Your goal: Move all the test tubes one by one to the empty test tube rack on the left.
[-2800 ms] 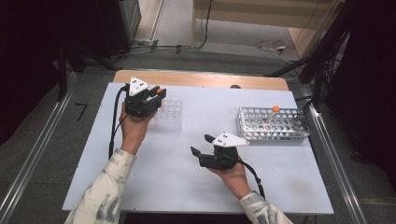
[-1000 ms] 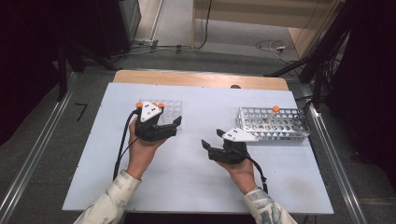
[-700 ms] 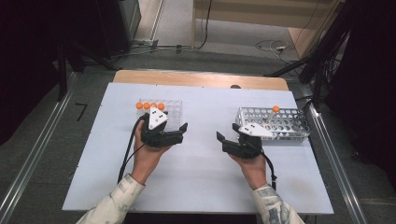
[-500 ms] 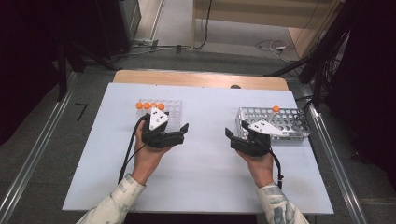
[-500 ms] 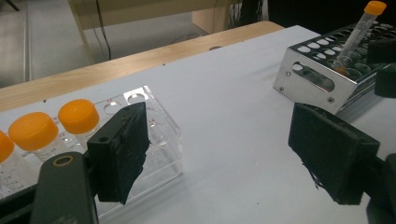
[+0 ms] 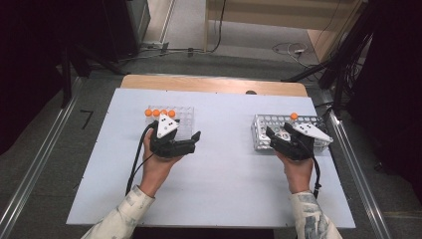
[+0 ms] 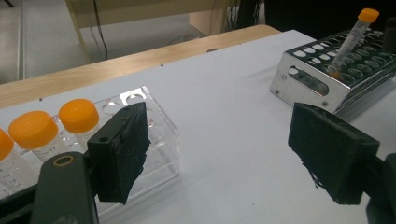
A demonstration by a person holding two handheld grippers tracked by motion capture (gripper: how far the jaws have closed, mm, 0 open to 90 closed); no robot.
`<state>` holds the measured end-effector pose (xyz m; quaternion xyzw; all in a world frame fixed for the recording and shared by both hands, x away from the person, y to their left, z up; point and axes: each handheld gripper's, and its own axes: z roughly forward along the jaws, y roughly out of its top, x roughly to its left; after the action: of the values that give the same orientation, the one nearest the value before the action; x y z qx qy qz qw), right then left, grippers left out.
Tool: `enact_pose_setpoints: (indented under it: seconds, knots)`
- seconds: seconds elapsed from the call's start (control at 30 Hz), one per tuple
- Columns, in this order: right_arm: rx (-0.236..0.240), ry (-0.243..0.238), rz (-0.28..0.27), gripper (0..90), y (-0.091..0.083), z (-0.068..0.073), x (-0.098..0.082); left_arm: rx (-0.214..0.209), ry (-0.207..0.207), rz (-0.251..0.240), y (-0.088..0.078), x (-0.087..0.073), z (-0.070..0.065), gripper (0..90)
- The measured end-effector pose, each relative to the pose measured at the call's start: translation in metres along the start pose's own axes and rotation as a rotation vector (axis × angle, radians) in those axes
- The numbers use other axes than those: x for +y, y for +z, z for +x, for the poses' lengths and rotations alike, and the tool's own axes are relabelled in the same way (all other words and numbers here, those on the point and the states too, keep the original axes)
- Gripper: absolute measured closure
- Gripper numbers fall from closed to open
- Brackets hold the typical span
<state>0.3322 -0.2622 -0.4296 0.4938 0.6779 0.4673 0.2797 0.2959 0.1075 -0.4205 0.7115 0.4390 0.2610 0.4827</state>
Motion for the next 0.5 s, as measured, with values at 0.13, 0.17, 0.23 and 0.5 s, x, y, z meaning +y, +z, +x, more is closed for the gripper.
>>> enact_pose_setpoints:
  seconds: [0.13,0.17,0.23,0.5]
  knots:
    - [-0.035,0.018,-0.004,28.0,0.000,-0.011,0.000,0.002,0.002,0.004,0.001,-0.001,0.000,20.9]
    - [-0.043,0.017,-0.006,28.2,-0.001,-0.014,0.000,0.002,0.002,0.004,0.001,-0.001,0.000,20.9]
    - [-0.059,0.022,-0.005,28.4,0.000,-0.018,0.000,0.003,0.000,0.002,0.000,-0.001,0.000,20.9]
    - [-0.142,0.009,0.008,30.3,0.006,-0.029,-0.004,0.005,-0.004,0.001,0.001,-0.001,0.001,21.2]
